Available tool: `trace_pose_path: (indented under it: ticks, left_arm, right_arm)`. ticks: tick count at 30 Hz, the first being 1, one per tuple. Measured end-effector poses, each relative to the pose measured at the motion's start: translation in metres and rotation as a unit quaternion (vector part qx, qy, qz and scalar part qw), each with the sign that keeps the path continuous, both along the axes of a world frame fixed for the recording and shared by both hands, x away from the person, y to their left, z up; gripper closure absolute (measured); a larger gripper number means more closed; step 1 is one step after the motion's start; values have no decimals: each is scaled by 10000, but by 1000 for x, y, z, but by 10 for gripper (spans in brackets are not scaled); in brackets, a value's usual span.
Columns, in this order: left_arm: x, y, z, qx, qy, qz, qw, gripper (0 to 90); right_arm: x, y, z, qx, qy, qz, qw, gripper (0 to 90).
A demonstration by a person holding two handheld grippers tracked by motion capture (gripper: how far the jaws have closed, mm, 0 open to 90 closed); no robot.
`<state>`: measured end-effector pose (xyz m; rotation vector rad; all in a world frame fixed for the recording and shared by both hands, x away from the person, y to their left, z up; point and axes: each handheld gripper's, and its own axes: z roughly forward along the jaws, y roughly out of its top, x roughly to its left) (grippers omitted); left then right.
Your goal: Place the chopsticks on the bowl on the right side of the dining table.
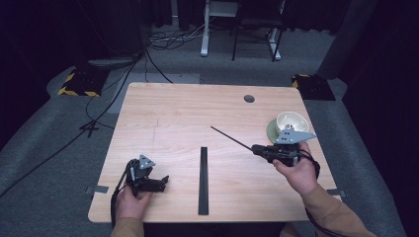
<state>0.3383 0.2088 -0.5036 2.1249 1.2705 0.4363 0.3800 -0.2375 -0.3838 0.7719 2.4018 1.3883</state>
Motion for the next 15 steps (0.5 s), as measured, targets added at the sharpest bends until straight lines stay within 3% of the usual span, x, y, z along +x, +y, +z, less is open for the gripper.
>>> trace_pose_path:
  ticks: [8,15]
  left_arm:
    - [-2,2,0,-19,0,37,10000,19]
    - [-2,2,0,0,-24,70,10000,20]
  right_arm:
    - [8,-17,20,-95,-206,150,9996,863]
    - [15,-47,36,161,-285,30,9995,864]
